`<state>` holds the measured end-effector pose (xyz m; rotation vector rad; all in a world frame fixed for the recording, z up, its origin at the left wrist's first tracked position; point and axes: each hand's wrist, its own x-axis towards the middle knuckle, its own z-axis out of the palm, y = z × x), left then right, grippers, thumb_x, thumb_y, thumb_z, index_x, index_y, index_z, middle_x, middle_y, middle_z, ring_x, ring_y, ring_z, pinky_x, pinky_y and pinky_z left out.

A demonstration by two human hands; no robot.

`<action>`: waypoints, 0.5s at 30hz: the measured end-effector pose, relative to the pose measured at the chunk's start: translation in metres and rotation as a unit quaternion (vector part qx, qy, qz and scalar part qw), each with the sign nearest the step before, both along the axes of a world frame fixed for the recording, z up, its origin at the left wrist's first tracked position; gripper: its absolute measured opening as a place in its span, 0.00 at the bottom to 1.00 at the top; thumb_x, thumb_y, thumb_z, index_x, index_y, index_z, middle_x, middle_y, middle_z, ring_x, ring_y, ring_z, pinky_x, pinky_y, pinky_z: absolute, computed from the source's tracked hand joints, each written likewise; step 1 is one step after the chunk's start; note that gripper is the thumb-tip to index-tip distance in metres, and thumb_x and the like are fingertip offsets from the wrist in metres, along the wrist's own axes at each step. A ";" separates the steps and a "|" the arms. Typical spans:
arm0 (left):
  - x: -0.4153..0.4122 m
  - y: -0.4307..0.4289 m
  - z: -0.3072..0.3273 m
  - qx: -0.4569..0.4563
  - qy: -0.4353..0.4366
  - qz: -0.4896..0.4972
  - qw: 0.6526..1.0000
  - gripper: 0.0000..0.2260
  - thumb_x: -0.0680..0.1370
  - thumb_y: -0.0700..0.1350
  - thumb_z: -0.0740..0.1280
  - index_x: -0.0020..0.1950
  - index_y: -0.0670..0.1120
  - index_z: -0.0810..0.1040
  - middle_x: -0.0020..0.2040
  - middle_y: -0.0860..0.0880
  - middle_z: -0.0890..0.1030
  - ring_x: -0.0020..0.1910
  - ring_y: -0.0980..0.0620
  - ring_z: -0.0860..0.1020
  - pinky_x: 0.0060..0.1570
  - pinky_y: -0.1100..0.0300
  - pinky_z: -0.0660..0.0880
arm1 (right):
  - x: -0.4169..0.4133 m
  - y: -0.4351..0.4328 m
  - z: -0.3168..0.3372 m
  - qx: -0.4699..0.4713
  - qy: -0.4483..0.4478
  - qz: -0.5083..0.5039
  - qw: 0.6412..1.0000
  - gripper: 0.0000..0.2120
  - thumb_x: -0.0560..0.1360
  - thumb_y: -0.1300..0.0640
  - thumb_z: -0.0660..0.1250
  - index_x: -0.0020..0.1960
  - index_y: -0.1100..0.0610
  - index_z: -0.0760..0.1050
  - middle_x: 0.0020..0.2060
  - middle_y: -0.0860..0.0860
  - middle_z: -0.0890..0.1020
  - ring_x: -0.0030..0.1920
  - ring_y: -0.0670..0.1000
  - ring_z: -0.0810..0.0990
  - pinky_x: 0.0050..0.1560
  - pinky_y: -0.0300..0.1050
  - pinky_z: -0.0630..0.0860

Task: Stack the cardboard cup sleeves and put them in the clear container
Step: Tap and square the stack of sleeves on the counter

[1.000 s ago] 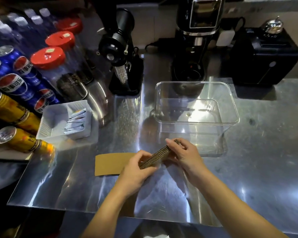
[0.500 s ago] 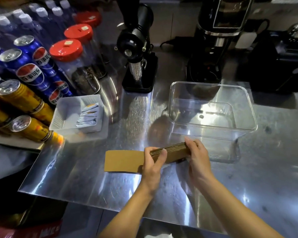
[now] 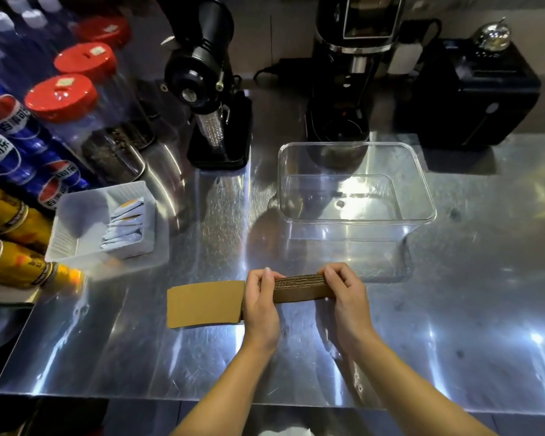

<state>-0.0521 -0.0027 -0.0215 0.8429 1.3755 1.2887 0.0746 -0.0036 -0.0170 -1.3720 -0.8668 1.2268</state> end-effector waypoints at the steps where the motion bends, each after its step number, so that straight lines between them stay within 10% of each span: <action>1: -0.001 -0.001 0.000 -0.007 -0.005 -0.007 1.000 0.11 0.75 0.54 0.59 0.35 0.54 0.75 0.31 0.59 0.75 0.35 0.56 0.71 0.44 0.55 0.66 | 0.001 -0.001 -0.002 0.002 -0.005 0.006 1.000 0.09 0.72 0.48 0.61 0.35 0.49 0.74 0.29 0.41 0.74 0.34 0.42 0.70 0.41 0.45 0.65; 7: 0.003 0.005 0.010 -0.031 0.012 0.026 0.999 0.13 0.75 0.56 0.60 0.33 0.53 0.72 0.31 0.56 0.73 0.32 0.59 0.71 0.40 0.59 0.68 | 0.021 -0.001 -0.008 -0.031 0.032 0.148 0.988 0.16 0.66 0.44 0.71 0.51 0.45 0.73 0.39 0.43 0.77 0.45 0.49 0.73 0.53 0.55 0.70; 15: -0.011 0.003 0.025 -0.056 0.042 -0.109 0.992 0.15 0.70 0.45 0.70 0.54 0.53 0.71 0.51 0.46 0.77 0.49 0.49 0.77 0.52 0.50 0.76 | 0.011 0.004 -0.003 -0.033 -0.020 0.066 0.997 0.12 0.71 0.59 0.67 0.42 0.42 0.71 0.41 0.50 0.76 0.43 0.49 0.75 0.47 0.49 0.72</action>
